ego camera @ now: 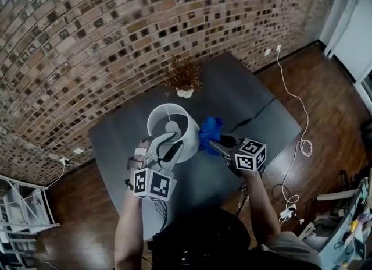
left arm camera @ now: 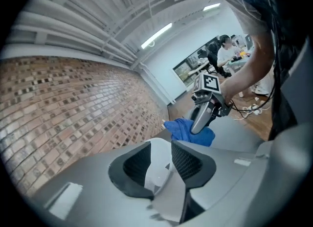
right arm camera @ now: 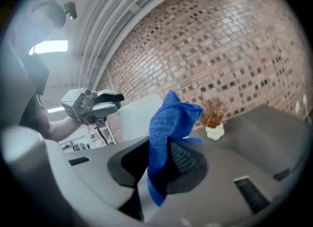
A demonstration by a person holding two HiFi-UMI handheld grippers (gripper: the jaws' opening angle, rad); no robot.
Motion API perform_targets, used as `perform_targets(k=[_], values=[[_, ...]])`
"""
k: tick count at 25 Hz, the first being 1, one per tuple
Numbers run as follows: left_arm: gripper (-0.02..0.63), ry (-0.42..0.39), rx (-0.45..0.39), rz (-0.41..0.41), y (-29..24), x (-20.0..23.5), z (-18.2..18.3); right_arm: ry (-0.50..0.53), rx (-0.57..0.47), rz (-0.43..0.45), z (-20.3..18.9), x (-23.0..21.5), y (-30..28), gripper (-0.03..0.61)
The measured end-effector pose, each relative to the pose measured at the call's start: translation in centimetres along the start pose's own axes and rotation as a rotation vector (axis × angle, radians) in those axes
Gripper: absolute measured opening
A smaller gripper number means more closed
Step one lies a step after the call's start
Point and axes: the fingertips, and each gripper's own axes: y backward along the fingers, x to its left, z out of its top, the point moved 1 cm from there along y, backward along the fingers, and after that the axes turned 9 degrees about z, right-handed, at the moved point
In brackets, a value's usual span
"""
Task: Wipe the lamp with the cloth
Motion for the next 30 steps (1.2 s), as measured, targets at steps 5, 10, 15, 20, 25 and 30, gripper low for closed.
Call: perform_targets(k=[5, 10, 15, 20, 25, 30], values=[[0.137, 0.153, -0.078, 0.215, 4.7, 2.6, 0.3, 0.229, 0.037, -0.158, 6.3, 0.6, 1.5, 0.080], [0.130, 1.016, -0.199, 0.198, 9.6, 2.7, -7.2, 0.056, -0.064, -0.193, 4.5, 0.5, 3.7, 0.081], [0.103, 1.322, -0.233, 0.135, 8.6, 0.0, -13.3, -0.059, 0.050, -0.188, -2.8, 1.6, 1.6, 0.081], [0.144, 1.312, -0.149, 0.152, 4.5, 0.8, -16.1, 0.037, 0.099, -0.221, -2.2, -1.1, -1.2, 0.081], [0.183, 1.378, -0.175, 0.042, 1.6, 1.0, -16.9, 0.026, 0.099, -0.148, -2.1, -2.2, -3.4, 0.081], [0.115, 1.360, -0.235, -0.045, 0.3, 1.8, -15.9, 0.019, 0.131, -0.108, -2.3, -2.2, -3.9, 0.081]])
